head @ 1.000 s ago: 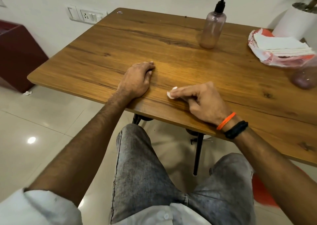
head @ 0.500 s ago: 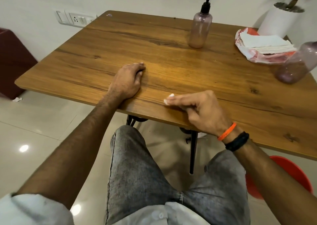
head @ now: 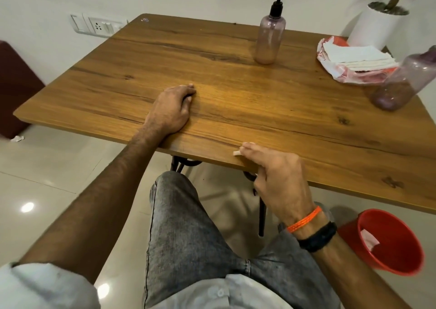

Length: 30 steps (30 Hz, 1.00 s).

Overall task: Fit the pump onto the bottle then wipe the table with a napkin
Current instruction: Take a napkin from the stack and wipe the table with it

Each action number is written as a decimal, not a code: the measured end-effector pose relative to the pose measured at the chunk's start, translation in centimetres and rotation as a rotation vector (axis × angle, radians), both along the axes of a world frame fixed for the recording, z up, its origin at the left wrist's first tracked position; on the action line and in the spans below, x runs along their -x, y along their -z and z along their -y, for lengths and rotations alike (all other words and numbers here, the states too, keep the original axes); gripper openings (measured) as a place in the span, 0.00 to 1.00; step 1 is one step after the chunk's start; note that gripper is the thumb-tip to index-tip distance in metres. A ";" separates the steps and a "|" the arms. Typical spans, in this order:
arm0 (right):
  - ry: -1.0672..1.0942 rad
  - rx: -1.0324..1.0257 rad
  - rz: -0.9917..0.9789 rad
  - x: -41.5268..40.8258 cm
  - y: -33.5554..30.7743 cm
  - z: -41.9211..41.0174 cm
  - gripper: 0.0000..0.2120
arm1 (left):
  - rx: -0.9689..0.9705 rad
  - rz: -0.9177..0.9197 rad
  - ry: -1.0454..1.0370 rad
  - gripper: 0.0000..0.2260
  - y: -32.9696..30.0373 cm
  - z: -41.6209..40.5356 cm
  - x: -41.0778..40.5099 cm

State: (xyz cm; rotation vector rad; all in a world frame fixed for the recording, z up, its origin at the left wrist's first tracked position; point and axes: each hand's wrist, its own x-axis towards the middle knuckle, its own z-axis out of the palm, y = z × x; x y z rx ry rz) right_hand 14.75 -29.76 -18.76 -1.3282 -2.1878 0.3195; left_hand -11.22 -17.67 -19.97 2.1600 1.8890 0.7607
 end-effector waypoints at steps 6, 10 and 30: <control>0.064 0.015 0.212 2.5 0.4 0.4 0.21 | 0.016 0.017 0.033 0.16 0.1 -0.2 0.5; -0.058 0.037 0.306 2.5 0.1 0.3 0.24 | 0.017 0.025 0.029 0.16 0.2 0.3 1.1; -0.112 -0.092 0.189 6.6 1.0 0.7 0.17 | 0.007 0.067 -0.018 0.16 0.1 1.4 2.8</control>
